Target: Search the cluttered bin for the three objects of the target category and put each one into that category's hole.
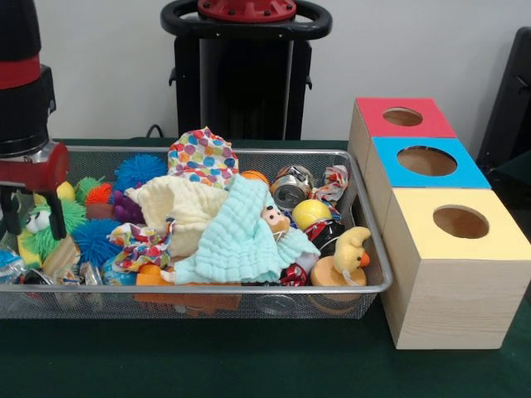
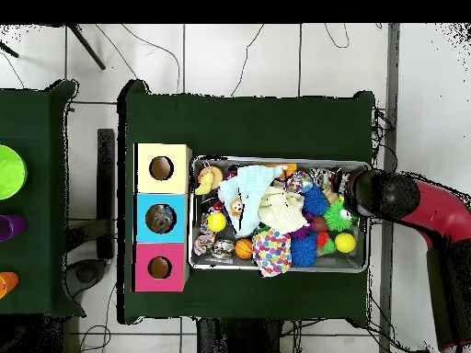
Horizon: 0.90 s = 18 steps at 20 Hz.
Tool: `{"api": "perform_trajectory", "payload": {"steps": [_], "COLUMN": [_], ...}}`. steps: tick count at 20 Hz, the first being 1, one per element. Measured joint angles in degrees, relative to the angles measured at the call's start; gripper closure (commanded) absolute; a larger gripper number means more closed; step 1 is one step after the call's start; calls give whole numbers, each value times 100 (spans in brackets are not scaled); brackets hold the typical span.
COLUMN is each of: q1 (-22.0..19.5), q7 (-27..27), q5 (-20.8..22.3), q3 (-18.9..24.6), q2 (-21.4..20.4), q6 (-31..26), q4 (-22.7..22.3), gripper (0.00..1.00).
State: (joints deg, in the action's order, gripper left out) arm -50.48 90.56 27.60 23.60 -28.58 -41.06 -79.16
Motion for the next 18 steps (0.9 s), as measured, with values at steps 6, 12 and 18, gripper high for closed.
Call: {"api": "perform_trajectory", "payload": {"steps": [6, 12, 18], "q1": [-20, -33, -47], "q7": [0, 0, -1], "q5": [8, 40, 103], "q3": [13, 49, 129], "q2": [202, 329, 389], "q6": [1, 1, 1], "q4": [2, 2, 2], "gripper": [0, 0, 0]}}
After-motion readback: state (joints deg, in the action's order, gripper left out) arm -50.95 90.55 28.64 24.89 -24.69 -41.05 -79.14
